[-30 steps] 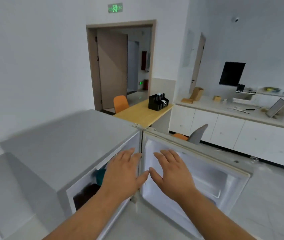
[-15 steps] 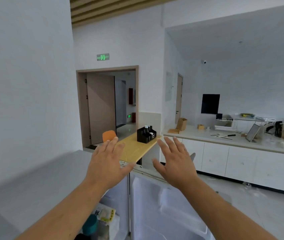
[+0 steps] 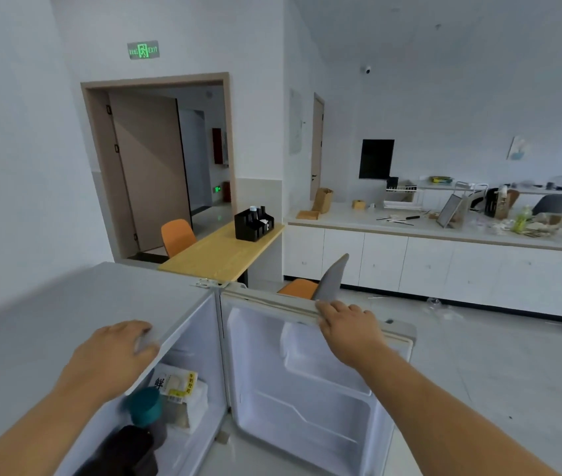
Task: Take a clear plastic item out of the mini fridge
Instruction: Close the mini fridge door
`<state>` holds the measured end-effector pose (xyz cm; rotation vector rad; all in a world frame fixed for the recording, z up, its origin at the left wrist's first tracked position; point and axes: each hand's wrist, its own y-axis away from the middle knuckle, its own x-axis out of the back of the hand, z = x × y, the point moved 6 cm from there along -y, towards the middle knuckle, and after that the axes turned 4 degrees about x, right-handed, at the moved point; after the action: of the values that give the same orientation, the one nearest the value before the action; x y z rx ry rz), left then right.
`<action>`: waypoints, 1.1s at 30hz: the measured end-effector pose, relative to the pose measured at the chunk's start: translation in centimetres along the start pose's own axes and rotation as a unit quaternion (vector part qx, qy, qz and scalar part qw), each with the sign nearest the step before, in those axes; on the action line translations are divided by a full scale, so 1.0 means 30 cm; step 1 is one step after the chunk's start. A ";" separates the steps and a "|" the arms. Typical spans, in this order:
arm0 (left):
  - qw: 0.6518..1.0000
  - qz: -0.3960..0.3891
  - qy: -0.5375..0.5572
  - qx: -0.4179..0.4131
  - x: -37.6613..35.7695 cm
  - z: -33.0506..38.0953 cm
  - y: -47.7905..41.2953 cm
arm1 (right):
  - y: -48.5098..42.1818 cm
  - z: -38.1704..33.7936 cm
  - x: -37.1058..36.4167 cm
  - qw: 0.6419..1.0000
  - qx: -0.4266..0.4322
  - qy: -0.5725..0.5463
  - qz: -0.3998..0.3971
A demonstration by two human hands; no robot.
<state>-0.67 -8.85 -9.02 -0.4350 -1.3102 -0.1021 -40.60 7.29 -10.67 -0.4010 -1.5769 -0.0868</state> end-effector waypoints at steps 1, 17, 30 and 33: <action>1.000 0.004 0.008 -0.001 0.000 0.000 -0.003 | 0.006 0.003 0.003 1.000 -0.001 -0.007 0.019; 0.998 0.012 0.060 0.002 0.000 -0.024 -0.007 | 0.204 -0.251 0.107 0.991 0.123 -0.057 0.010; 0.987 -0.007 0.159 0.003 0.025 -0.031 0.027 | 0.281 -0.547 0.080 0.955 0.235 -0.175 0.050; 0.986 -0.002 0.164 0.006 0.024 -0.042 0.024 | 0.278 -0.633 0.074 0.948 0.245 -0.192 0.059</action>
<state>0.89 -8.51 -8.76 -0.3865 -0.9875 -0.1619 -19.95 9.80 -9.03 -0.1192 -1.8805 0.4962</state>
